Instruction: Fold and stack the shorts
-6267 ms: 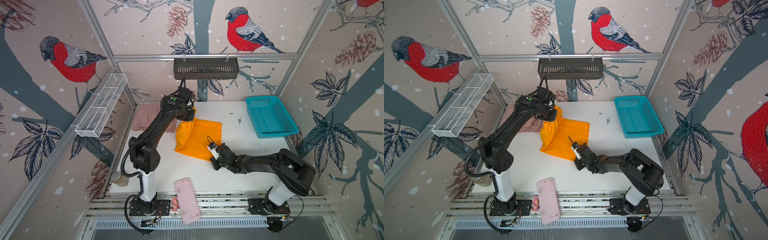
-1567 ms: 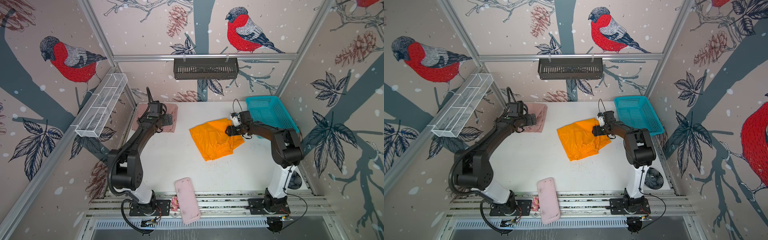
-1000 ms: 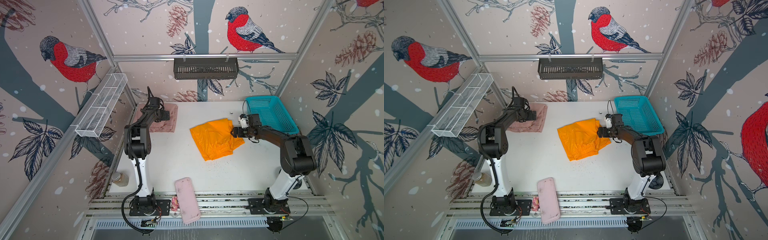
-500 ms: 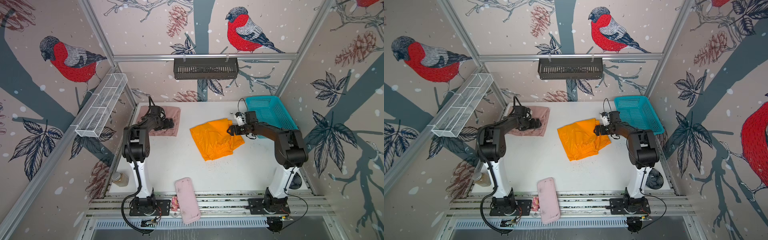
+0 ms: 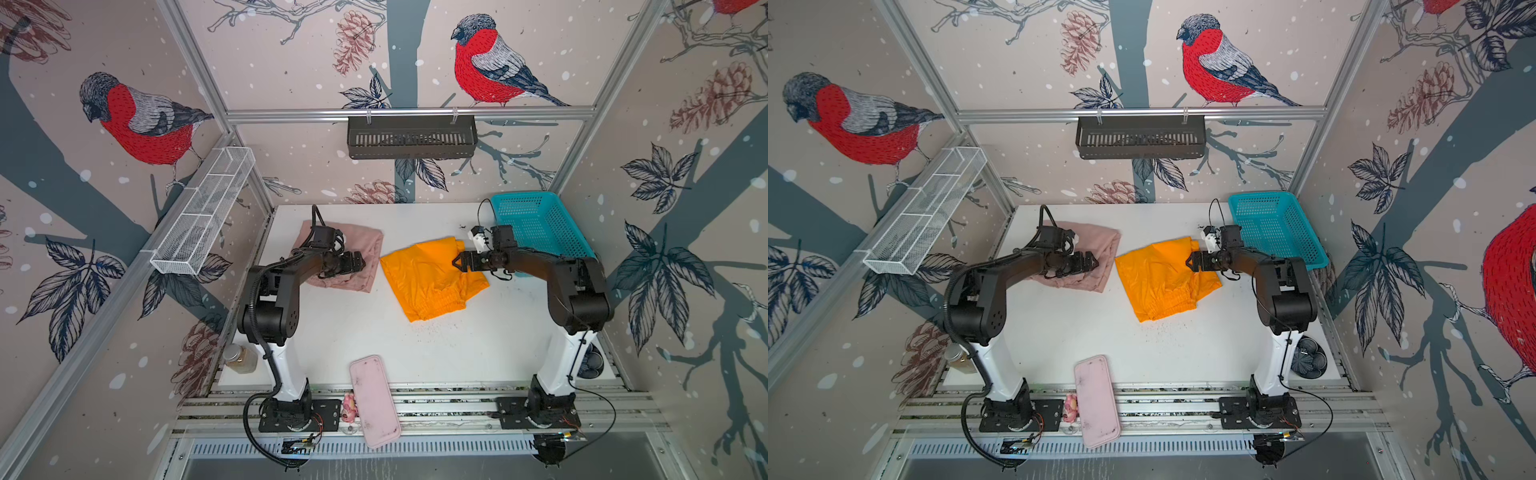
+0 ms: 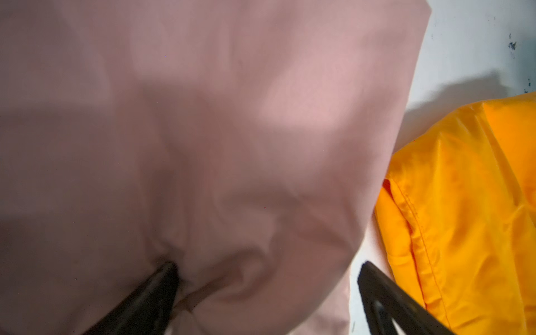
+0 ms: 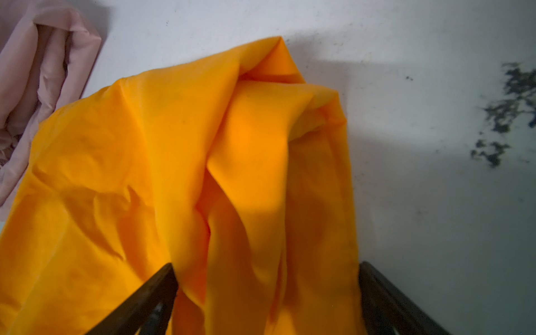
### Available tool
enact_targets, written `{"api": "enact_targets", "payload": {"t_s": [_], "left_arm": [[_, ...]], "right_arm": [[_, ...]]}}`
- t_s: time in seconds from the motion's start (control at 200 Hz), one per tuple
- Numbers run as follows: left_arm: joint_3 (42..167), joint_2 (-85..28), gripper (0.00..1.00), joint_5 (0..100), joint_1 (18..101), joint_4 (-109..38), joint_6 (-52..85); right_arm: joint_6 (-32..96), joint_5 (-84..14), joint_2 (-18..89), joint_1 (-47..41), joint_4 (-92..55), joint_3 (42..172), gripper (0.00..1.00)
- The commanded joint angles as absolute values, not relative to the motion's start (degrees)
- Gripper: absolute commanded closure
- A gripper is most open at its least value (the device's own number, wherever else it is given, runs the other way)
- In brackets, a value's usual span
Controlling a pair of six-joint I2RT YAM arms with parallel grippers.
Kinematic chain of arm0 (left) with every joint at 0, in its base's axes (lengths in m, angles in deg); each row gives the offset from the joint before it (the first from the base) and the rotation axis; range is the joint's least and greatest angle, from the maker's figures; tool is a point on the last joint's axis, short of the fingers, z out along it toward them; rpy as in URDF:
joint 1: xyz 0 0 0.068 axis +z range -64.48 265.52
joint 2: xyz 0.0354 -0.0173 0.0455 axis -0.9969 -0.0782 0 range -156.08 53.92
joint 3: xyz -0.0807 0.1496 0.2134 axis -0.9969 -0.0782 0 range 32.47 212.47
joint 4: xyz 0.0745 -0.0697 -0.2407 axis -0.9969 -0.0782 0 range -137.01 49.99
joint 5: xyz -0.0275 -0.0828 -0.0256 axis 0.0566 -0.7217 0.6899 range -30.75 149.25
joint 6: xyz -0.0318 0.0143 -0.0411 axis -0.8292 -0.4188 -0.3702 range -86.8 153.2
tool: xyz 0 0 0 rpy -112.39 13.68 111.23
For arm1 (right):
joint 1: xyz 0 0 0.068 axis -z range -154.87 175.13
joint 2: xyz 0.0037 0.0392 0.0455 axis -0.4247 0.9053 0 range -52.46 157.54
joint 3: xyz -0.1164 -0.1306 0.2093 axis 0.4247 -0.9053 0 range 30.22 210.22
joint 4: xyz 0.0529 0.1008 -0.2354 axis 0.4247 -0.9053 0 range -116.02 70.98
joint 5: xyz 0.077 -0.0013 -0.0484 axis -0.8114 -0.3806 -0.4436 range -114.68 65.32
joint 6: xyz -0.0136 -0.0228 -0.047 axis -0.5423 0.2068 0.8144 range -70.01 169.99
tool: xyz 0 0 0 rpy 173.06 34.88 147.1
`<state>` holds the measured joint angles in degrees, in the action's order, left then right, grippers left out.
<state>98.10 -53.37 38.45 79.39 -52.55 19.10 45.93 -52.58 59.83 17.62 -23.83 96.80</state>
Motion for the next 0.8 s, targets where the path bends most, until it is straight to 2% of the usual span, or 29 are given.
{"api": "enact_targets", "payload": {"t_s": [0.0,0.25,0.45,0.66,0.795], "left_arm": [[94.8,-51.0,0.02,39.1,78.7,-52.6,14.5],[85.9,-45.2,0.02,37.2,76.4,-44.5,7.1],[83.4,-41.2,0.02,36.5,75.3,-40.2,3.2],[85.3,-36.0,0.02,40.7,74.8,-44.4,2.3],[87.1,-32.7,0.02,41.8,70.7,-45.9,1.4]], "right_arm": [[43.2,-54.0,60.8,17.3,-28.0,96.2,0.07],[42.1,-53.3,59.2,17.5,-29.4,95.2,0.21],[41.2,-55.4,57.3,18.1,-29.0,92.9,0.4],[39.7,-56.9,53.7,18.9,-28.2,89.4,0.45],[38.0,-57.2,50.4,19.9,-26.0,86.3,0.49]]}}
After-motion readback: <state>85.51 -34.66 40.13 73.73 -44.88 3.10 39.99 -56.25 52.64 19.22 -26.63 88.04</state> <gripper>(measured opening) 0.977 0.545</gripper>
